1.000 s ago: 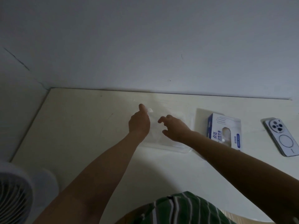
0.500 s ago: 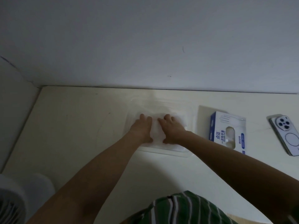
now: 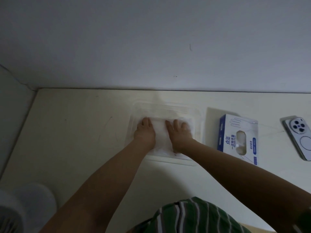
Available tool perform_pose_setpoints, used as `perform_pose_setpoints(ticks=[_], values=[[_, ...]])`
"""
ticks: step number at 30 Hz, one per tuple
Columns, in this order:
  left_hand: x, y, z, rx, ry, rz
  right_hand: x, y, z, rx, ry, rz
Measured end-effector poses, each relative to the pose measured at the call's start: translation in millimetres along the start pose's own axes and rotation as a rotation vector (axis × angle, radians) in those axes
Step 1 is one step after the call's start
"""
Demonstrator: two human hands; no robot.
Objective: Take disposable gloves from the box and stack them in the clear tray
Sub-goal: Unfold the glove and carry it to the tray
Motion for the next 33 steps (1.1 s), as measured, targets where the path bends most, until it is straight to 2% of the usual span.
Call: perform_pose_setpoints(ticks=[3, 6, 9, 12, 14, 17, 21, 24, 26, 30, 33], values=[[2.5, -2.9, -2.6, 0.019, 0.01, -0.008, 2.5, -4.6, -1.9, 0.016, -0.023, -0.011], [6.1, -13.1, -4.0, 0.091, -0.01, -0.002, 14.3, -20.8, -5.5, -0.08, -0.086, 0.019], [17.3, -43.9, 1.0, 0.099, -0.008, 0.205, 34.8, -62.1, -7.3, -0.176, -0.18, 0.31], [37.5, -77.2, 13.7, 0.278, 0.018, 0.423, 67.4, -105.2, 4.8, -0.267, -0.225, 0.619], [50.5, -94.7, 27.9, 0.423, 0.063, 0.508, 85.4, -120.6, 25.1, -0.334, -0.206, 0.733], [74.0, -116.1, 66.9, 0.577, 0.184, 0.568, 115.2, -114.5, 79.3, -0.436, -0.072, 0.822], [99.9, -117.8, 135.9, 0.603, 0.436, 0.476, 147.4, -67.6, 146.5, -0.458, 0.12, 0.754], [107.2, -92.9, 187.9, 0.537, 0.572, 0.235, 166.3, -32.6, 181.2, -0.421, 0.223, 0.664], [105.5, -72.5, 212.0, 0.452, 0.583, 0.108, 170.9, -15.5, 193.7, -0.403, 0.241, 0.58], [90.9, -42.2, 234.6, 0.34, 0.517, 0.01, 162.4, 12.2, 189.1, -0.212, 0.186, 0.369], [83.1, -27.8, 243.8, 0.361, 0.47, -0.038, 154.7, 18.0, 186.6, -0.113, 0.196, 0.388]])
Point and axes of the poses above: each hand's wrist, its own x-axis away from the middle knuckle, its own y-axis out of the palm, z = x × y, the point moved 7 cm from there along -x, towards the middle knuckle, and after that the axes turned 14 degrees about -y, right-handed, at the moved point
